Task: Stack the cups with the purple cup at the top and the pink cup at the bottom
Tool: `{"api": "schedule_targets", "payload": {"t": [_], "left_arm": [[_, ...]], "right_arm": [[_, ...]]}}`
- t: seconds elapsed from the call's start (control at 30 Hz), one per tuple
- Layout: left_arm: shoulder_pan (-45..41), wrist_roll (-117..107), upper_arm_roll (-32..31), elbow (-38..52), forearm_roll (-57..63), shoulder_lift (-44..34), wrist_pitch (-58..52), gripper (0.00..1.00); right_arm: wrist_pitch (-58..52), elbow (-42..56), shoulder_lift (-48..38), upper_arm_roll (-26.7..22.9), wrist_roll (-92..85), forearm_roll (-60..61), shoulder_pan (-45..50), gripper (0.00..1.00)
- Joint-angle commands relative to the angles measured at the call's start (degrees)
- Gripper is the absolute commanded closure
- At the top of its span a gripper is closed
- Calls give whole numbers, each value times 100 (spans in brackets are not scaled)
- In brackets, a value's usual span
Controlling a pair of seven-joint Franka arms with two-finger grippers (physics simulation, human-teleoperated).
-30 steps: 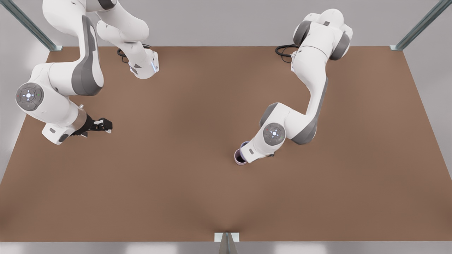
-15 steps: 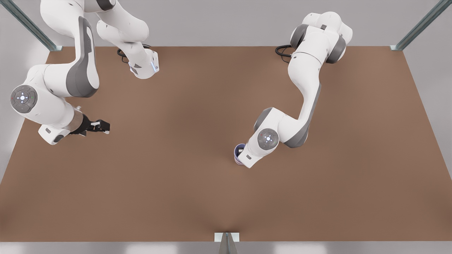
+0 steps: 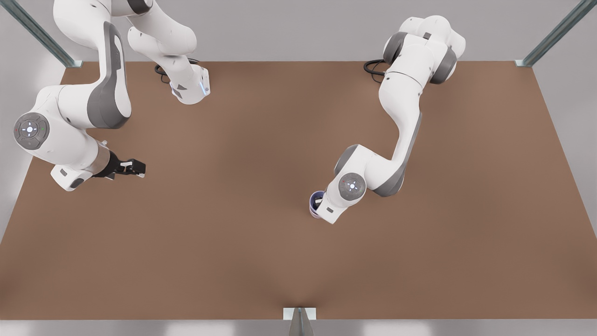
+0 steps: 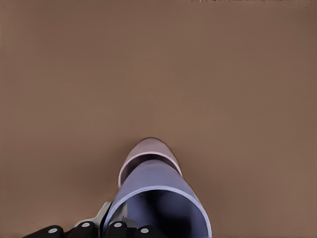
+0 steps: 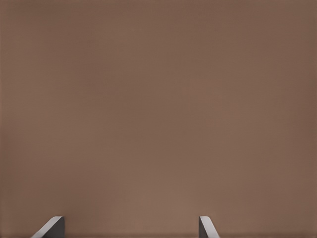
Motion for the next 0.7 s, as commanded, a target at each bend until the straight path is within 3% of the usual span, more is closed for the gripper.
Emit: {"api": "schedule_targets", "payload": {"t": [0.0,0.03,0.07,0.47,0.5,0.53,0.6,0.67], "left_arm": [[0,-506,0,-5,-12,-9,69,74],[0,-506,0,-5,-12,-9,69,67],[0,-506,0,-5,-12,-9,69,66],[35,-489,0,3,-12,-9,69,62],[44,-489,0,3,-12,-9,69,55],[61,-480,0,-5,-12,-9,60,0],[61,-489,0,3,-4,-70,-1,0],[175,-401,70,56,32,-553,-827,0]], "right_arm": [[-2,3,-6,1,84,5,0,0],[-2,3,-6,1,84,5,0,0],[-2,3,-6,1,84,5,0,0],[-11,3,3,1,75,5,0,0],[-2,3,-6,1,75,5,0,0],[-11,3,-6,1,75,5,0,0],[-10,3,-6,1,75,5,0,0],[-10,3,-6,1,84,5,0,0]]}}
